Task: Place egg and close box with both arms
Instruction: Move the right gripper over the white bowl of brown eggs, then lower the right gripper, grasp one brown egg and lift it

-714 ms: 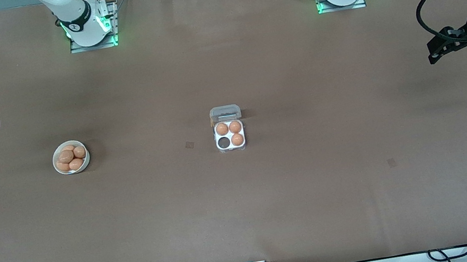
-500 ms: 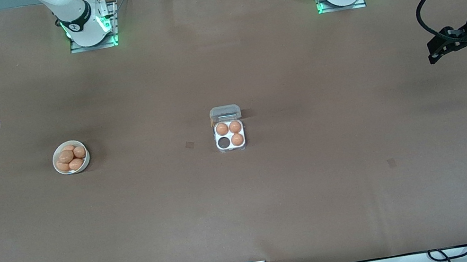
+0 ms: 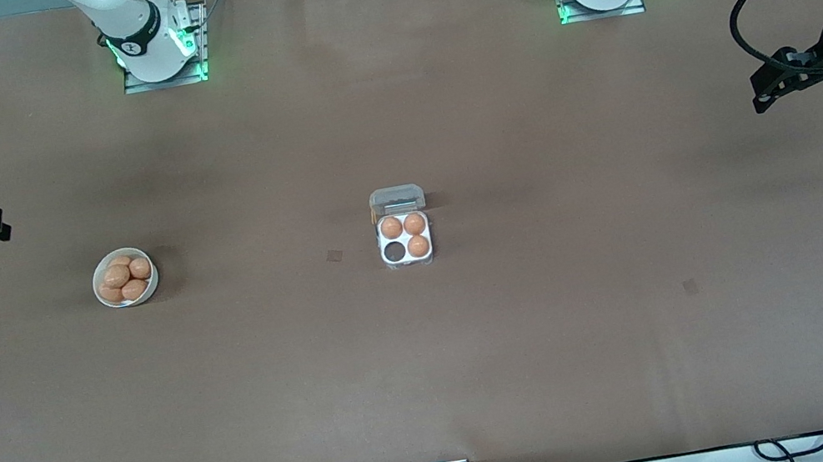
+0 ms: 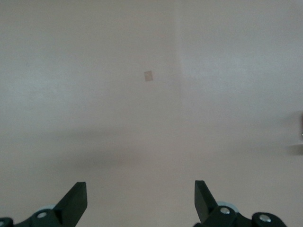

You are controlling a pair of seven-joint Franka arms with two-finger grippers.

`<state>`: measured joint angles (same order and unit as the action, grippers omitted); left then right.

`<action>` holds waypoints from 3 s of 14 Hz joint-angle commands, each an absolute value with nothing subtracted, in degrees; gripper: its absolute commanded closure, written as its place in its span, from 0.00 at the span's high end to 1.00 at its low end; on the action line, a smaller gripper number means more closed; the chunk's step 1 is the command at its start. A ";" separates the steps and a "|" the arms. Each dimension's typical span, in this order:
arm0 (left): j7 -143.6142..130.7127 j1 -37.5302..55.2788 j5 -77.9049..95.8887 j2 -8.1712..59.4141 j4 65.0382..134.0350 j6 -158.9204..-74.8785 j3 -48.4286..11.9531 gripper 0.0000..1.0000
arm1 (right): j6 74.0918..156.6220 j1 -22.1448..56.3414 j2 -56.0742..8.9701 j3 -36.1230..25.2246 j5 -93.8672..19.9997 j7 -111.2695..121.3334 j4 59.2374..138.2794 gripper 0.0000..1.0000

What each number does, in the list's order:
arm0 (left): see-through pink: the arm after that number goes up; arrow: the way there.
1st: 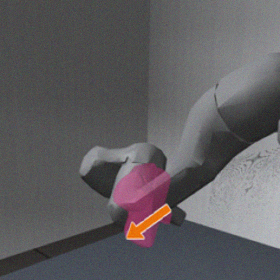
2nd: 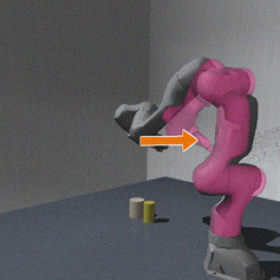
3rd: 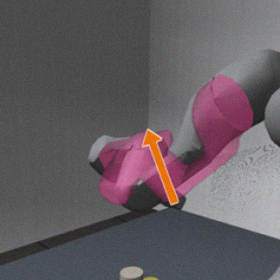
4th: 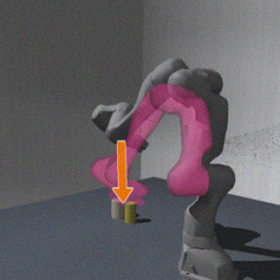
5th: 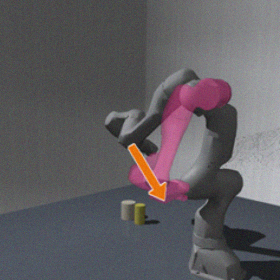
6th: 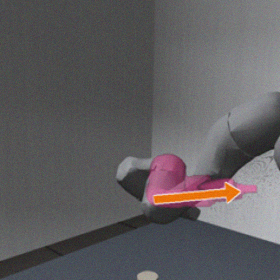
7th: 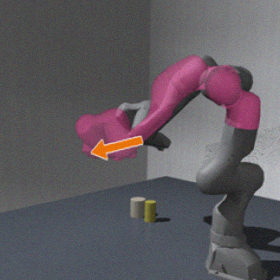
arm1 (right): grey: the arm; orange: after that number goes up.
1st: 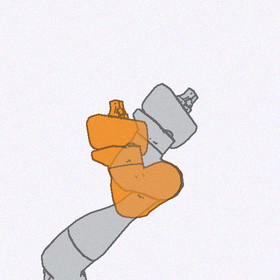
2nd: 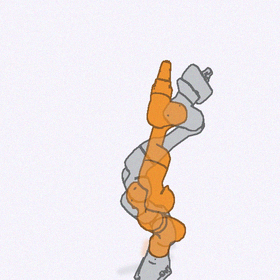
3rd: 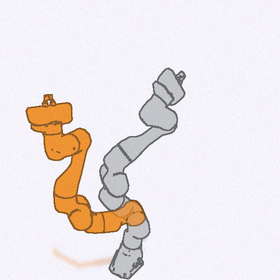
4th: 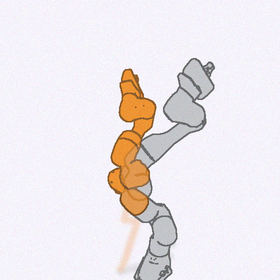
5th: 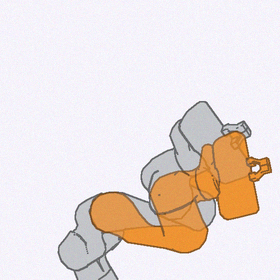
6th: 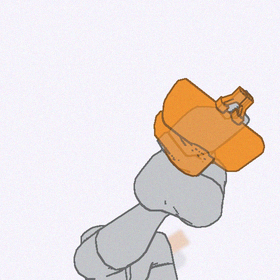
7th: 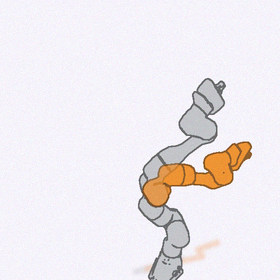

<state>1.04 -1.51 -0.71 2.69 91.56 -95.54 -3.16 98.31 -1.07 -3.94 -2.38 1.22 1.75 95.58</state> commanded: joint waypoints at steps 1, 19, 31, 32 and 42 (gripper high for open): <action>0.62 -1.67 -0.88 2.64 91.05 -95.54 -3.60 1.00 | 99.14 -1.41 -7.28 -2.29 0.44 2.20 95.27 1.00; 1.23 -1.76 -0.97 2.64 91.05 -93.25 -3.78 1.00 | 104.41 -2.90 -30.40 -2.64 0.35 1.58 97.29 1.00; 1.05 -1.58 -1.23 2.72 91.05 -93.52 -3.87 1.00 | 106.17 -2.64 -33.40 -2.64 0.35 1.58 97.21 0.69; 1.05 -1.58 -1.14 2.72 91.05 -93.52 -3.87 1.00 | 106.08 -2.64 -33.57 -2.64 0.35 1.50 97.21 0.63; 0.97 -1.67 -1.49 2.81 91.05 -93.78 -3.87 1.00 | 102.33 -2.37 -33.14 -2.29 0.35 1.93 92.66 0.17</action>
<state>1.05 -1.43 -0.71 2.69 91.55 -94.07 -3.49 105.73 -2.18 -33.48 -2.81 1.05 1.45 96.23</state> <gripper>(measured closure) 0.000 0.537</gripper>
